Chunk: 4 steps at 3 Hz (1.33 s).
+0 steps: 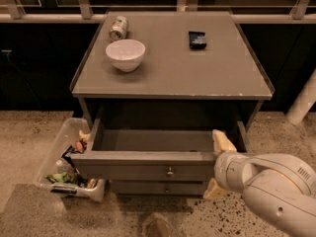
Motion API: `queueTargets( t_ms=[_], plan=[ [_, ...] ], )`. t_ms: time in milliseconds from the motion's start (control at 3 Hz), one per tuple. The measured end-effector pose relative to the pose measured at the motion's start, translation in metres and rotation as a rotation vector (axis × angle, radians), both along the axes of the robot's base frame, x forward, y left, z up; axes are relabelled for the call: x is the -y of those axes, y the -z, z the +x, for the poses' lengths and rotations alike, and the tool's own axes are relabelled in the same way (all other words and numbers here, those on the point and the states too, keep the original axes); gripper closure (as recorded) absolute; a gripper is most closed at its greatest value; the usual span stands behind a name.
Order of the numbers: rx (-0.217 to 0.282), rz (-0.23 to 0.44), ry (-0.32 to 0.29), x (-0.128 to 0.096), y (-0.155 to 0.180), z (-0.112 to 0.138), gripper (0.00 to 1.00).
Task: Open top drawer
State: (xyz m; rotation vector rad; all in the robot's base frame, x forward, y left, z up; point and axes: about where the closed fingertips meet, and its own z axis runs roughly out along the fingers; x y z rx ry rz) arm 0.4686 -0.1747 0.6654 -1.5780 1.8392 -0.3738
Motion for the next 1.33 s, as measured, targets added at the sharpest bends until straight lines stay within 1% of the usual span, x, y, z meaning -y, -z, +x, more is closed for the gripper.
queueTargets(
  t_ms=[333,667,1000,1333],
  plan=[
    [-0.034,0.020,-0.024,-0.0072,0.0242,0.0050,0.00],
    [-0.034,0.020,-0.024,-0.0072,0.0242,0.0050,0.03],
    [-0.034,0.020,-0.024,-0.0072,0.0241,0.0050,0.22],
    [-0.034,0.020,-0.024,-0.0072,0.0241,0.0050,0.46]
  ],
)
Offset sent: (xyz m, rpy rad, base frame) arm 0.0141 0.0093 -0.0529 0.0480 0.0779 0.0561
